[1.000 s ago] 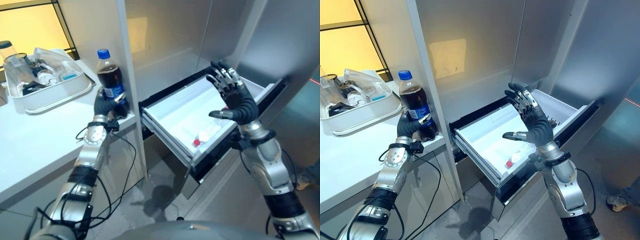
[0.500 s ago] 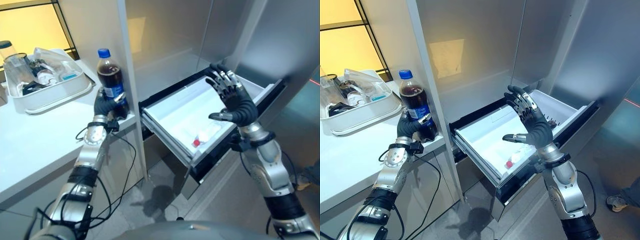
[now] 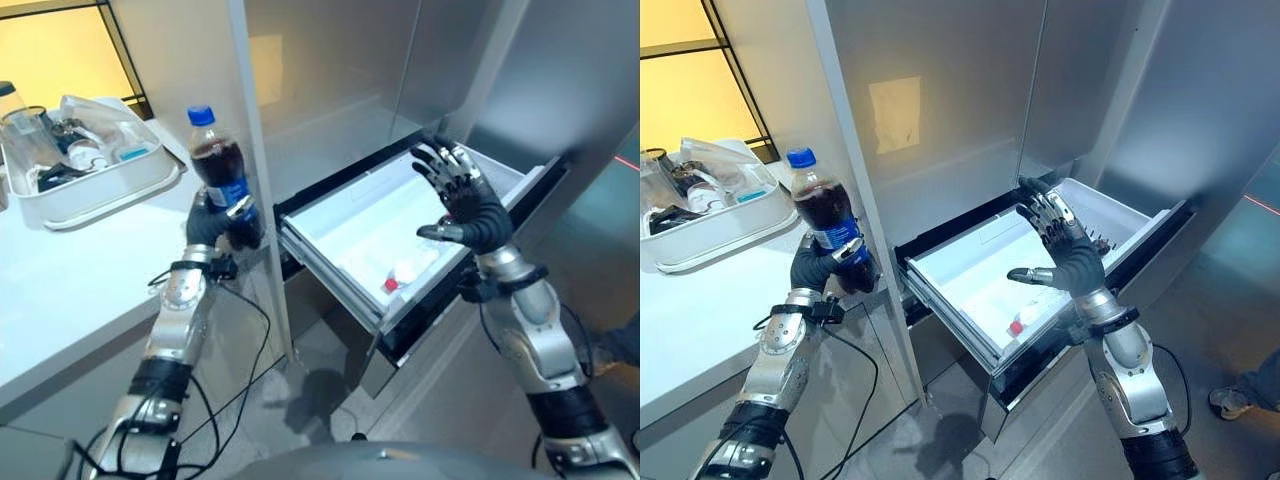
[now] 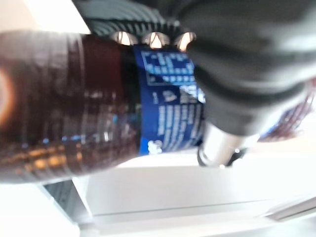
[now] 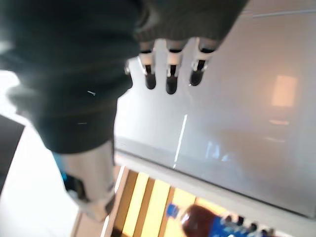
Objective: Take the drinks into the refrigerator
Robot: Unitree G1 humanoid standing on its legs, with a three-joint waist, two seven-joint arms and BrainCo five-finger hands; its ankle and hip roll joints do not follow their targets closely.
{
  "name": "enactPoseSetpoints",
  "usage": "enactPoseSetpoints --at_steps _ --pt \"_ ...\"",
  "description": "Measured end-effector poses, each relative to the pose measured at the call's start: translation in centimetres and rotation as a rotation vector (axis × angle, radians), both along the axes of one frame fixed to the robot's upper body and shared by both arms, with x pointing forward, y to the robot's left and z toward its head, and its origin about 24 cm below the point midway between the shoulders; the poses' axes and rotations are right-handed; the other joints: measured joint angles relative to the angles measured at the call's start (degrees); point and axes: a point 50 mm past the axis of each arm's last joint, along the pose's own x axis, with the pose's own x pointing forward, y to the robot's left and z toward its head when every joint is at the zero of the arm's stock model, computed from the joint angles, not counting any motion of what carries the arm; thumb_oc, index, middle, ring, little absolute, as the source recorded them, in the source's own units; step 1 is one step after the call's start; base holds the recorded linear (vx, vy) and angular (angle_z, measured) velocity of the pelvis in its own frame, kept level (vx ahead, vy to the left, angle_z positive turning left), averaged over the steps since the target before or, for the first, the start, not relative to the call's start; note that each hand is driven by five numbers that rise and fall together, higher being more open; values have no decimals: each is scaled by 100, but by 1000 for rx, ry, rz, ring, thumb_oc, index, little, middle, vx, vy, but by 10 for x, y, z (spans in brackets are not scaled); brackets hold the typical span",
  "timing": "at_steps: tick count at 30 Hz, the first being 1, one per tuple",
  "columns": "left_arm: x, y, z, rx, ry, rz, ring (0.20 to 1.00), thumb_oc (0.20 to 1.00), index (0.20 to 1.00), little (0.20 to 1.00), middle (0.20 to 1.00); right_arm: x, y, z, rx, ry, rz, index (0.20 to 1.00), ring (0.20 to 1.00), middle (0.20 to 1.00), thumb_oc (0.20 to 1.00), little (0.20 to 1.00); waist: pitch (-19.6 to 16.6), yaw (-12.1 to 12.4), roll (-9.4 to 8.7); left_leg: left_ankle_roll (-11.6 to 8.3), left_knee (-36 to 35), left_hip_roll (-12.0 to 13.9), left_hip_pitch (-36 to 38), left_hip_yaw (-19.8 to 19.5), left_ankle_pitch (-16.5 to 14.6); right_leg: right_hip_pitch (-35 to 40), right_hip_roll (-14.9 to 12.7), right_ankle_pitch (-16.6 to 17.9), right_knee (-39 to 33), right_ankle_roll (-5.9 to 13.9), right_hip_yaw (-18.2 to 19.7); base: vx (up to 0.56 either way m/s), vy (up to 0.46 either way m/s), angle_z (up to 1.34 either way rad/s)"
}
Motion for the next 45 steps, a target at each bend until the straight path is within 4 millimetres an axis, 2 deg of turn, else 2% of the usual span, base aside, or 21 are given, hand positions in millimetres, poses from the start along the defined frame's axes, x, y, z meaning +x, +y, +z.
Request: enactPoseSetpoints --at_steps 3,5,10,27,31,35,38,45 --pt "-10 -4 -12 -219 31 -20 200 200 200 200 200 2 -1 -9 10 50 -18 1000 1000 1000 1000 1000 74 78 -5 -1 16 1 -9 -2 -1 -12 2 0 -2 -1 -22 -30 -4 -1" --pt "-13 -4 -20 -273 67 -26 200 200 200 200 200 3 -2 -10 12 61 -28 1000 1000 1000 1000 1000 182 131 -21 -5 22 3 -17 -3 4 -21 7 7 0 -8 -20 0 0 0" --pt "-16 -7 -17 -365 42 -64 200 200 200 200 200 3 -4 -10 16 69 -39 1000 1000 1000 1000 1000 279 143 16 -6 22 8 -29 -19 2 -18 5 13 0 -22 -47 -10 1 2" --pt "-28 -10 -19 -401 55 -136 200 200 200 200 200 7 -14 -17 -17 100 -93 1000 1000 1000 1000 1000 420 147 48 -10 23 17 -22 -23 1 -7 8 5 0 -15 -58 5 -1 0" --pt "-34 -8 -20 -355 80 -158 200 200 200 200 200 8 -20 -19 -58 108 -121 1000 1000 1000 1000 1000 473 146 39 -9 22 17 -20 -23 0 -3 9 -4 0 -1 -58 0 0 0" --pt "-40 -3 -10 -200 61 -209 200 200 200 200 200 9 -38 -15 -108 107 -167 1000 1000 1000 1000 1000 483 227 43 -11 22 19 -18 -21 0 1 10 7 0 -20 -61 24 -5 0" --pt "-42 -4 -2 -109 30 -268 200 200 200 200 200 9 -45 -11 -167 108 -144 1000 1000 1000 1000 1000 482 274 41 -14 22 21 -8 -26 -3 17 12 6 0 -19 -63 -15 -7 1" --pt "-46 -11 20 6 -27 -421 200 200 200 200 200 18 -48 -14 -146 192 -31 1000 1000 1000 1000 1000 487 293 -6 -14 22 21 41 -29 -2 71 9 8 -1 -22 -67 -5 -4 0"
